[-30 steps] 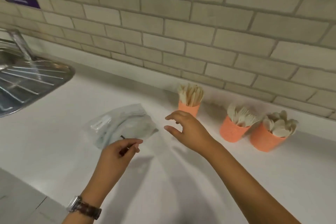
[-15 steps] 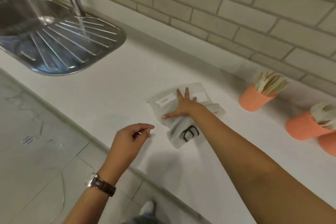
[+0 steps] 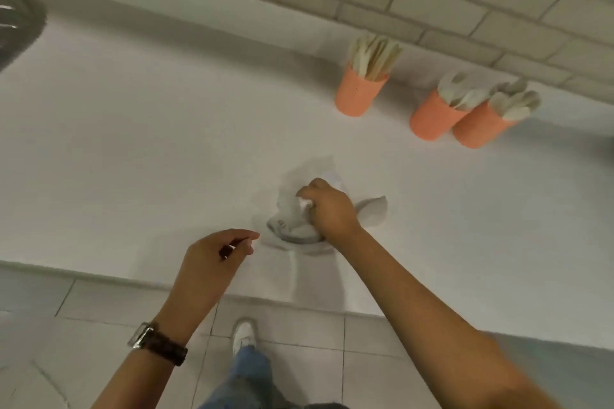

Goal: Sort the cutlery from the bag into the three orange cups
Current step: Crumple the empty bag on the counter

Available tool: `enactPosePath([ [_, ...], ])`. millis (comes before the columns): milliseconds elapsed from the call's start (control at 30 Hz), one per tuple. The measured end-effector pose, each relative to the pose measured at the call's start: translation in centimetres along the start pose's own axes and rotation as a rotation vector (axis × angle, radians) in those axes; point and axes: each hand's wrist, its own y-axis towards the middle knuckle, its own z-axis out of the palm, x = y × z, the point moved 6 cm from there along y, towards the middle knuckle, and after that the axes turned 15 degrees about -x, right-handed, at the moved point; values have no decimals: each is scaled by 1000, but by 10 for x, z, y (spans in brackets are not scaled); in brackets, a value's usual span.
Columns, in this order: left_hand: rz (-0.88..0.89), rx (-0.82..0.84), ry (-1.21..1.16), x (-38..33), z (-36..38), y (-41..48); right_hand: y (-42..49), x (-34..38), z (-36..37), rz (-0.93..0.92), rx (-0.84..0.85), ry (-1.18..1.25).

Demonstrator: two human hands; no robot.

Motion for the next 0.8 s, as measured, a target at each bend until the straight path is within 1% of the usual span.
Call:
enactPosePath([
  [133,122,168,38,-33,61,-24,-103,-94,-63,311,-195,51],
  [267,241,348,38,-72,137,-75,-220,-174,-123,582,-384,48],
  [367,297,469,35,-95,200,-129,-309,-221,-162,684,-548,59],
  [433,314,523,26,-105,242,-168,-366,-255,-178,743,-601,87],
  [533,343,598,35,-111,304,-236,-450,-310,-185,831,-676,143],
  [600,360,622,55,-108,345,-278,-500,-351,-179,899,-697,208],
  [700,316,665,113,-94,398,-333,-559,-407,-163,991,-714,337],
  [800,244,743,183,-82,443,-381,-595,-453,-151,1072,-716,433],
])
